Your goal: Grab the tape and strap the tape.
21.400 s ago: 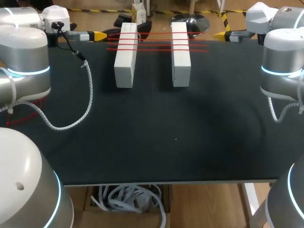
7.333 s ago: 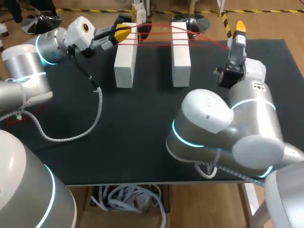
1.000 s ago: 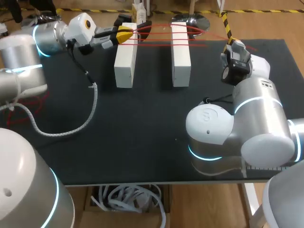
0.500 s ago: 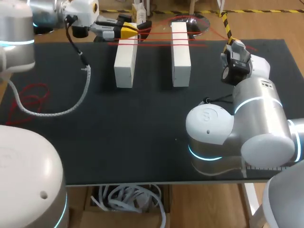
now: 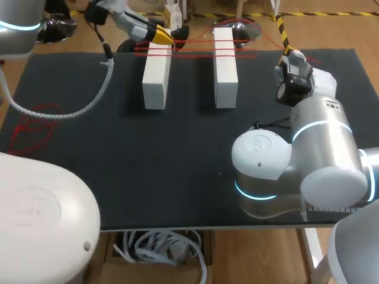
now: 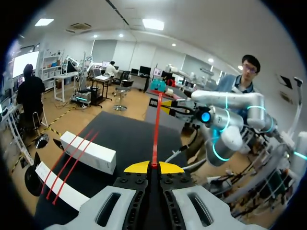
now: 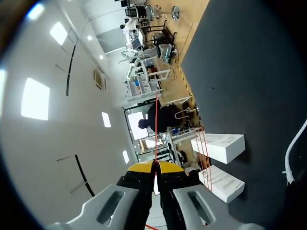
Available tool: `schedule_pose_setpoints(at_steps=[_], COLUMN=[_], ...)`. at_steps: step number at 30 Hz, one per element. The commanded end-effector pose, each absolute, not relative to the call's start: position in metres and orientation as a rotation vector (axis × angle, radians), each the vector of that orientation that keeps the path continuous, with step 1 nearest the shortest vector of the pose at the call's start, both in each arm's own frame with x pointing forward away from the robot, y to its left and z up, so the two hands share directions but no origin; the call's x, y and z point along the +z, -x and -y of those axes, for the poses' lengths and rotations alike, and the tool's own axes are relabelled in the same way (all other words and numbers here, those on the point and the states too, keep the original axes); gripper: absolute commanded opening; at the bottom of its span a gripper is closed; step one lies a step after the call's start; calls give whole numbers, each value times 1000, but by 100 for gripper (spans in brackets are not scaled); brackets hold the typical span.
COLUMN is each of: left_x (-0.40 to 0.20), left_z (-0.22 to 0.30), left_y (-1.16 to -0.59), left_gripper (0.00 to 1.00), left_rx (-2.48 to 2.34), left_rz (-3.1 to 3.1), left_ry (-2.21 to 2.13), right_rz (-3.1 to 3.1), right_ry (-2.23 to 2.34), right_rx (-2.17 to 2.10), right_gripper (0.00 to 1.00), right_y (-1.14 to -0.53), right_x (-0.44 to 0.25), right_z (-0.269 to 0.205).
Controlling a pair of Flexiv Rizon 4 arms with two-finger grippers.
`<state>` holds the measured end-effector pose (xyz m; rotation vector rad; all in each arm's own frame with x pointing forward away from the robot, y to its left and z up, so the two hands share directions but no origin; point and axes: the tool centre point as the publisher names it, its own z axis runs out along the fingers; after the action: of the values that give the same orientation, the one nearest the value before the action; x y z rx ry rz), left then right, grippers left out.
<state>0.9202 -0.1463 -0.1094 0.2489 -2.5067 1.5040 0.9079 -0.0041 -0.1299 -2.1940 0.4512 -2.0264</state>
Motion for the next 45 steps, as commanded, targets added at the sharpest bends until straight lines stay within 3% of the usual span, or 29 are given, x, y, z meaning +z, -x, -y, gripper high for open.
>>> schedule_pose_setpoints(at_steps=[1,14,45], left_x=[-103,-85,-71], left_z=[148,166,175], left_y=[-916,-916,-902], left_gripper=[0,0,0], left_rx=[1200,1097,810], left_rz=[2713,2954,3031], left_ry=[-278,208,320], right_rz=[-452,-452,-452], right_ry=[2204,2204,2204], right_rx=[-2020,-2020,-2020], right_gripper=[0,0,0], right_y=[-908,-908,-908], right_x=[-127,-127,-127], right_z=[4,4,4])
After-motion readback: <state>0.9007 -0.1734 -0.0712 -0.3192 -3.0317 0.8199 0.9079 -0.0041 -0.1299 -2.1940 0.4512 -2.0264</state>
